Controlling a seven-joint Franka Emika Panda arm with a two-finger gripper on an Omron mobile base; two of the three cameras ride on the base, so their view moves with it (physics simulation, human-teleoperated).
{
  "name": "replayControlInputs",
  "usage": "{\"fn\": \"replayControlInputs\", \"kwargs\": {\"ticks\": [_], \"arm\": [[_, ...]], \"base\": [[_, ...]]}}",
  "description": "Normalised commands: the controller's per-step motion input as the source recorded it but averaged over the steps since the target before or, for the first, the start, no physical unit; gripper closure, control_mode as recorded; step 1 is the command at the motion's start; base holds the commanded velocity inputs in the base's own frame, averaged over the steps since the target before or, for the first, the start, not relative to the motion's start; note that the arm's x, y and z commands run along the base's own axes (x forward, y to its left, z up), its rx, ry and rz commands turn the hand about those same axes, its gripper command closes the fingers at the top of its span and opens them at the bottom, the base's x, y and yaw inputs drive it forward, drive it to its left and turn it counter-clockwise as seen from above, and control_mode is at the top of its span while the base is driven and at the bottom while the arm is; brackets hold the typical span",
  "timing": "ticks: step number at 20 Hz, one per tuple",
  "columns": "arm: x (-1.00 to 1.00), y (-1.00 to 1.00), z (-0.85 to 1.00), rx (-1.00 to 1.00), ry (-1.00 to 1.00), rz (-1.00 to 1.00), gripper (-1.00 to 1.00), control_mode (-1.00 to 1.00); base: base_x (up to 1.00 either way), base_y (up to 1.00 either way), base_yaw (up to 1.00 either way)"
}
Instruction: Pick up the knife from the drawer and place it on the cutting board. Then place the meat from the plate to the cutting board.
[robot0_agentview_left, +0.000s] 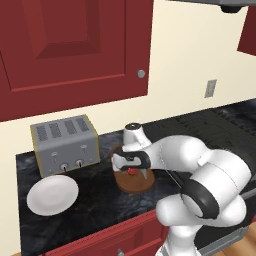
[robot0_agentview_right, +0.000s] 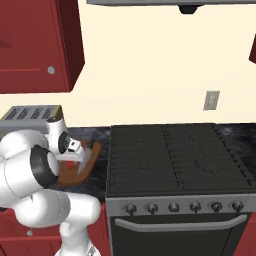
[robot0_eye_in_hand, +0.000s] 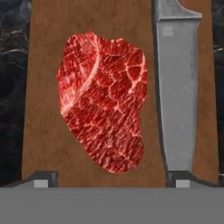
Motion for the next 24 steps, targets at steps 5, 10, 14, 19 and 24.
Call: {"fn": "replayControlInputs", "kwargs": {"ticks": [5, 10, 14, 19, 24], "arm": [[-0.12, -0.12, 0.56, 0.01, 0.0, 0.0, -1.0, -1.0], [-0.07, -0.21, 0.49, 0.04, -0.02, 0.03, -1.0, -1.0], [-0.23, -0.28, 0.53, 0.04, -0.09, 0.05, -1.0, -1.0], [-0.34, -0.3, 0.63, 0.07, -0.09, 0.04, -1.0, -1.0], [-0.35, -0.22, 0.62, 0.03, -0.01, 0.02, -1.0, -1.0]], "base": [[0.0, 0.0, 0.0], [0.0, 0.0, 0.0], [0.0, 0.0, 0.0], [0.0, 0.0, 0.0], [0.0, 0.0, 0.0]]}}
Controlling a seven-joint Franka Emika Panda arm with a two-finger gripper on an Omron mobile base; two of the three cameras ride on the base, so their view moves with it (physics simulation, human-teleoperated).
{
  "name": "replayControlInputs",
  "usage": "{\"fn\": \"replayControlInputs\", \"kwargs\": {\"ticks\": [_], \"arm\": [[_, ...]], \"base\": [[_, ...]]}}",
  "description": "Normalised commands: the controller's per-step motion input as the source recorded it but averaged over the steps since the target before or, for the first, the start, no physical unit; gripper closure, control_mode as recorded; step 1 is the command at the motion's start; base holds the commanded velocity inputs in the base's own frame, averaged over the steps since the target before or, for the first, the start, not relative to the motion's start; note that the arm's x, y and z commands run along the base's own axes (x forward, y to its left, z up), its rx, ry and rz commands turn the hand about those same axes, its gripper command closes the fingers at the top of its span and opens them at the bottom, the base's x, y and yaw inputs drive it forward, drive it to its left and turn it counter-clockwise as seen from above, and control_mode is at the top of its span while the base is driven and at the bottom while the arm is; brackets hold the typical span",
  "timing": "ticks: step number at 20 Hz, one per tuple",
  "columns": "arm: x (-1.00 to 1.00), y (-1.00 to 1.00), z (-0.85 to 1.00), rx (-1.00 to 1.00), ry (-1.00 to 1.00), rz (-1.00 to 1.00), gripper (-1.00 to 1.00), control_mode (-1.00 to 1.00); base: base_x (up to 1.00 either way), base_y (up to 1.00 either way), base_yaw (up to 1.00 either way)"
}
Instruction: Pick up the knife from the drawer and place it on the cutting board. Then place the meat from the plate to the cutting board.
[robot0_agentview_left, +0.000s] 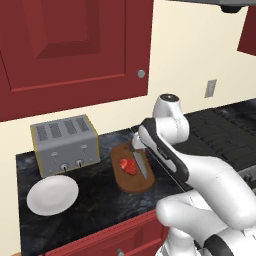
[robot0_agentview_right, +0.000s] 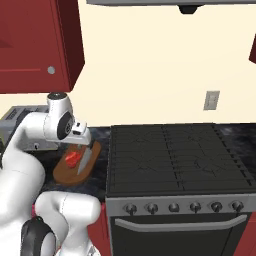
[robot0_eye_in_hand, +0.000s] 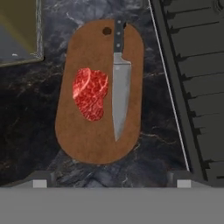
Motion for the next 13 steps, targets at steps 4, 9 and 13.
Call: {"fn": "replayControlInputs", "kwargs": {"ticks": [4, 9, 13], "arm": [[-0.43, -0.06, 0.36, 0.0, -0.03, 0.02, -1.0, -1.0], [-0.64, -0.16, 0.26, 0.04, -0.11, 0.04, -1.0, -1.0], [-0.89, -0.03, 0.17, 0.03, -0.19, 0.06, -1.0, -1.0]], "base": [[0.0, 0.0, 0.0], [0.0, 0.0, 0.0], [0.0, 0.0, 0.0]]}}
